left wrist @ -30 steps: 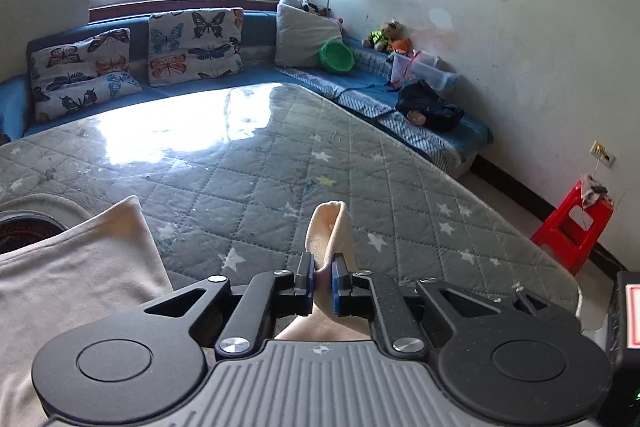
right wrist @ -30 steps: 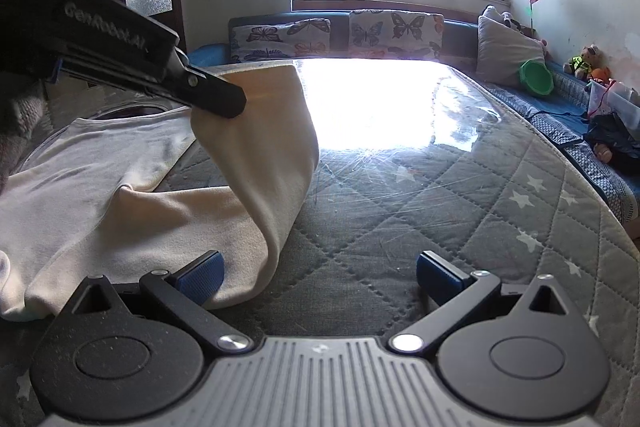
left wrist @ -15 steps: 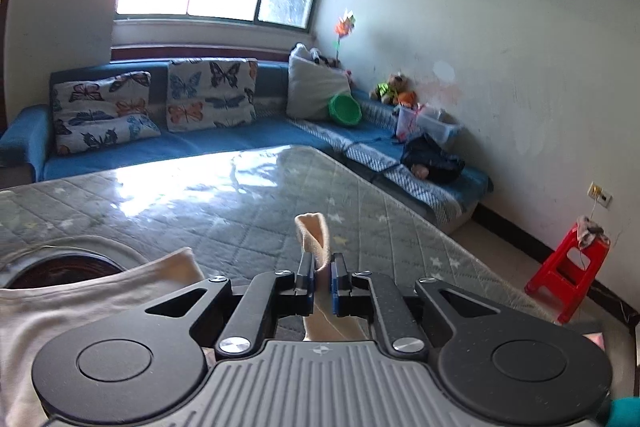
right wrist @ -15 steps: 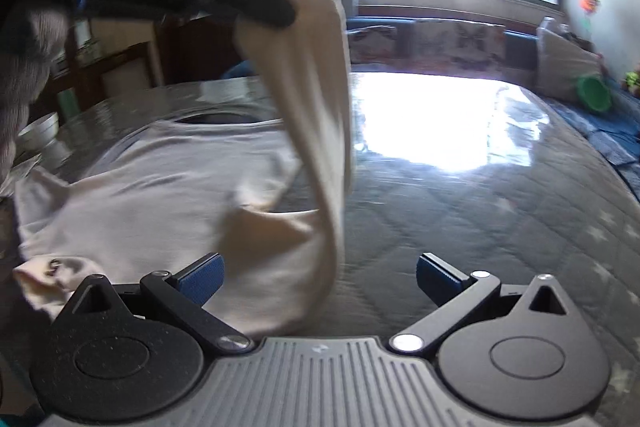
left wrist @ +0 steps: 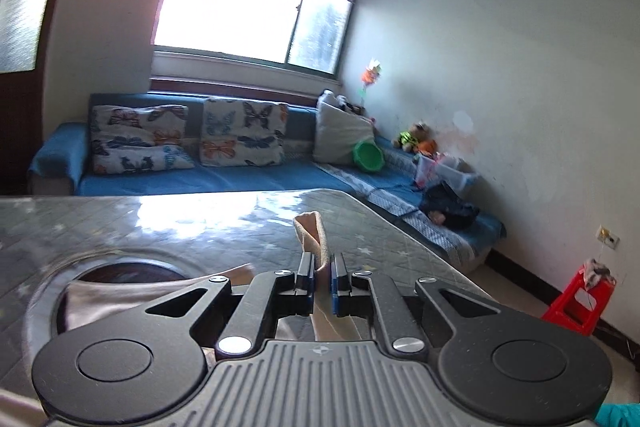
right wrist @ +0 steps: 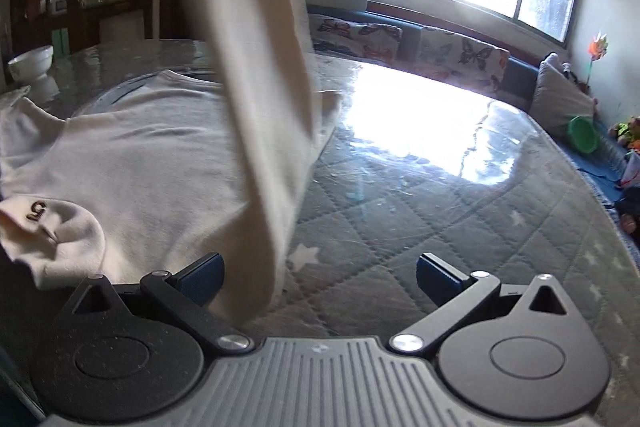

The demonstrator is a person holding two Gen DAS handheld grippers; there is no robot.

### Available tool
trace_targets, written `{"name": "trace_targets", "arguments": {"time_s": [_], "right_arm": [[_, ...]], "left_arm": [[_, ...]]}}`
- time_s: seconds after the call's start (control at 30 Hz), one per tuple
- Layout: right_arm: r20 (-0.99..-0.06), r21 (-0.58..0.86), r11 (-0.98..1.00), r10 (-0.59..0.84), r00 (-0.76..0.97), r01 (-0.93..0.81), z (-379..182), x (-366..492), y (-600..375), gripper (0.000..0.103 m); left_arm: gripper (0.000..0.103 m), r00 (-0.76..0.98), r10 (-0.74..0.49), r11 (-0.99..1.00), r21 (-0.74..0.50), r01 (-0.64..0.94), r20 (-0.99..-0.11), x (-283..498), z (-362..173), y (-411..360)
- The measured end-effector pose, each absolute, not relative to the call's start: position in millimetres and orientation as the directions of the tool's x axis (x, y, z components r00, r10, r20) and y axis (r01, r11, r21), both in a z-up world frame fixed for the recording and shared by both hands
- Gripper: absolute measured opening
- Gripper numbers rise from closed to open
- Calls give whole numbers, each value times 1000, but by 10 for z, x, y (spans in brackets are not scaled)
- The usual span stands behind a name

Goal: Fold clothes
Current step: 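Lift the sleeve with the left gripper and carry it across the body, then lay the sleeve onto the sweatshirt body with the left gripper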

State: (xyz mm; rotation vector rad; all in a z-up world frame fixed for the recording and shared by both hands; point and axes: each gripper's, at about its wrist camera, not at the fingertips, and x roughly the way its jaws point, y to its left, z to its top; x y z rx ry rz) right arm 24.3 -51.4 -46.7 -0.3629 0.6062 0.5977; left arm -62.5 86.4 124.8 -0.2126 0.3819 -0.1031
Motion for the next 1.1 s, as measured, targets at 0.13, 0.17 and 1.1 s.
{"name": "trace_targets", "arguments": {"time_s": [0.13,0.17,1.1], "right_arm": [[-606,-205,789,362,708,-579,-484,190,-518,103],[-602,-216,790,355,715,-574,-488,175,-504,103],[-621,-175,679,486,615,-713,-162,533,-281,103]], "left_arm": [[8,911,-86,970,-244,-17,-403,-825,1049,1119],[8,906,-73,968,-249,-37,-417,-871,991,1183],[14,773,18,927,-280,-251,-634,-1302,32,1815]]}}
